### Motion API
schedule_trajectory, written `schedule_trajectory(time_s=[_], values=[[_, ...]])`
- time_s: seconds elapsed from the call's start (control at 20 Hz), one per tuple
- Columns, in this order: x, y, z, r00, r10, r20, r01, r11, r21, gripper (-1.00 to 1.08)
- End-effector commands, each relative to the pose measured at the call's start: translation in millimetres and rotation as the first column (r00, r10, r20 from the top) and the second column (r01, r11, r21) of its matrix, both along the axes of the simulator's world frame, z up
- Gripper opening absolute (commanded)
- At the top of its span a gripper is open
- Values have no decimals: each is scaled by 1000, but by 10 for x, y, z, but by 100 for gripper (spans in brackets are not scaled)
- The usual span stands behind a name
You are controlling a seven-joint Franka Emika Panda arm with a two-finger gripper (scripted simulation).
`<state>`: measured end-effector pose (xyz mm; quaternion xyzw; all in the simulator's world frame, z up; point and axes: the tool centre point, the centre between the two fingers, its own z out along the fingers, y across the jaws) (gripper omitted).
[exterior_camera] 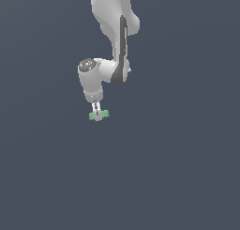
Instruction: Pick up the object and move it to a goal position.
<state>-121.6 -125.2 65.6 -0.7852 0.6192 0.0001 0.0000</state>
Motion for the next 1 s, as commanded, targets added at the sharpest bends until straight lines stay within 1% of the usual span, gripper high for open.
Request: schedule_trajectory(time_s=[0.0,0.2,0.6,0.85,0.9,0.95], values=[[0,1,-10,1000,0,0,0,1000,0,100],[-5,1,-102,1000,-1,0,1,1000,0,100],[-15,-1,-431,1000,-6,0,6,1000,0,100],[-14,1,-498,1000,-6,0,6,1000,0,100],[-14,1,-498,1000,-6,0,6,1000,0,-100],[-14,1,-498,1000,-6,0,6,1000,0,-100]])
